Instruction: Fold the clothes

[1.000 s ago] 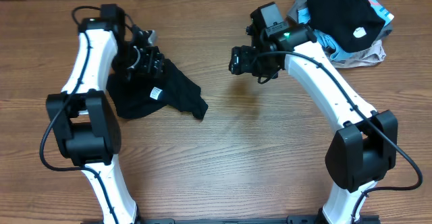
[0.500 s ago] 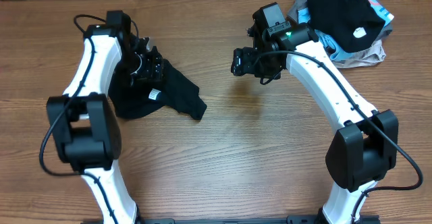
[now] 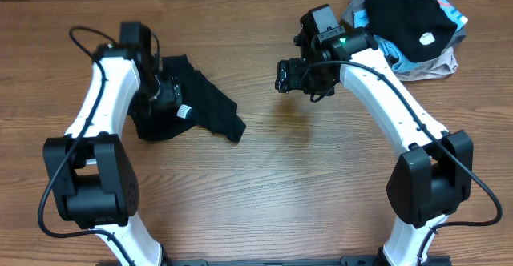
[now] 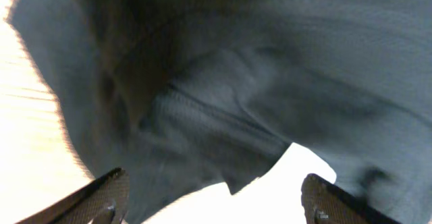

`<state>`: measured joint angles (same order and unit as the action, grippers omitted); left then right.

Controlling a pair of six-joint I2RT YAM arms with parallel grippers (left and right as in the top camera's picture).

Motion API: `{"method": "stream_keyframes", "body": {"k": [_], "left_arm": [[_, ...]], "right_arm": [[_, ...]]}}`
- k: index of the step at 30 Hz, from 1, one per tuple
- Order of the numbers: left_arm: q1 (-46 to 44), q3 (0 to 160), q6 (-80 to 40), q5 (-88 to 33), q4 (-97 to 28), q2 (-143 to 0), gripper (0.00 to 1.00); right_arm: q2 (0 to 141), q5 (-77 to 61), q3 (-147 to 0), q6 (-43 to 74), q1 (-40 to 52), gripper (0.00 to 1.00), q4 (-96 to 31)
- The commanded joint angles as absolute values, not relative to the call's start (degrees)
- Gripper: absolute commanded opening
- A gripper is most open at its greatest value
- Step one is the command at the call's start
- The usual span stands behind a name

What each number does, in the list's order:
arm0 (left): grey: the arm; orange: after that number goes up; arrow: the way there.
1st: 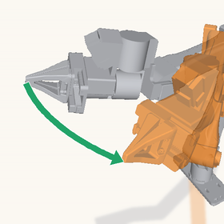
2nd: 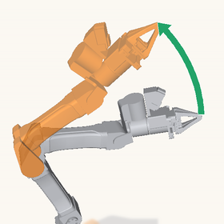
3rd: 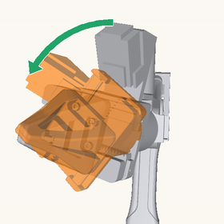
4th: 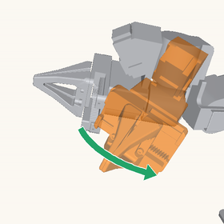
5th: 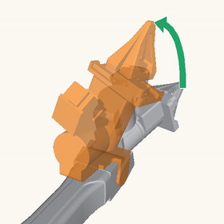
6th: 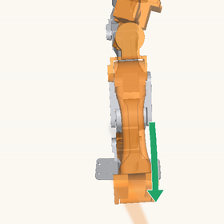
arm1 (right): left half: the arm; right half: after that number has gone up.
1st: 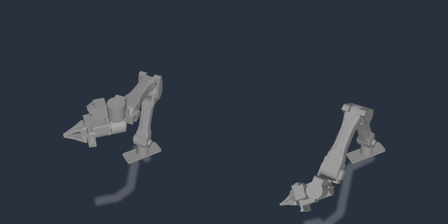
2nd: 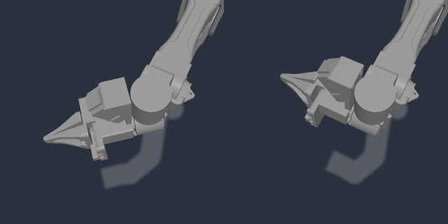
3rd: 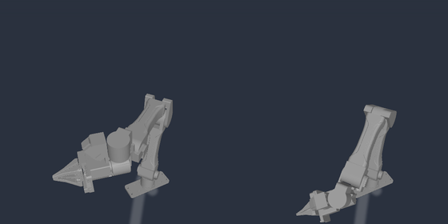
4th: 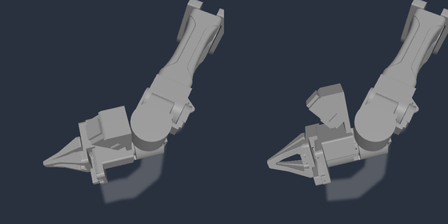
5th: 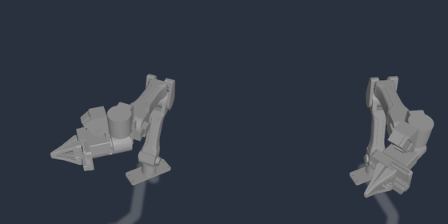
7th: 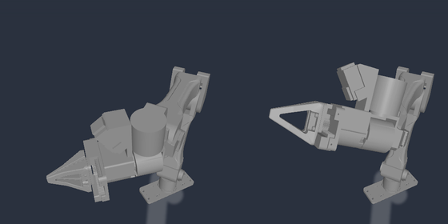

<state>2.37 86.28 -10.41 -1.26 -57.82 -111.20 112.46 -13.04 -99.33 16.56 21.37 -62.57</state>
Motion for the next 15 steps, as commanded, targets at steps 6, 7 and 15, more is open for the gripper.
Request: {"method": "stream_keyframes", "body": {"k": [6,7,15], "left_arm": [[2.59,76.75,-17.19,-1.52,-45.6,-111.42,0.84],[2.59,76.4,-17.41,-1.52,-44.84,-111.42,0.84],[2.61,76.29,-17.41,-4.29,-40.88,-111.42,0.84]], "right_arm": [[111.79,-12.47,-99.77,14.92,21.15,0.84,-62.3],[111.79,-12.47,-99.77,14.92,21.15,0.85,-62.3],[111.79,-12.47,-99.77,14.94,21.15,0.85,-62.02]]}}
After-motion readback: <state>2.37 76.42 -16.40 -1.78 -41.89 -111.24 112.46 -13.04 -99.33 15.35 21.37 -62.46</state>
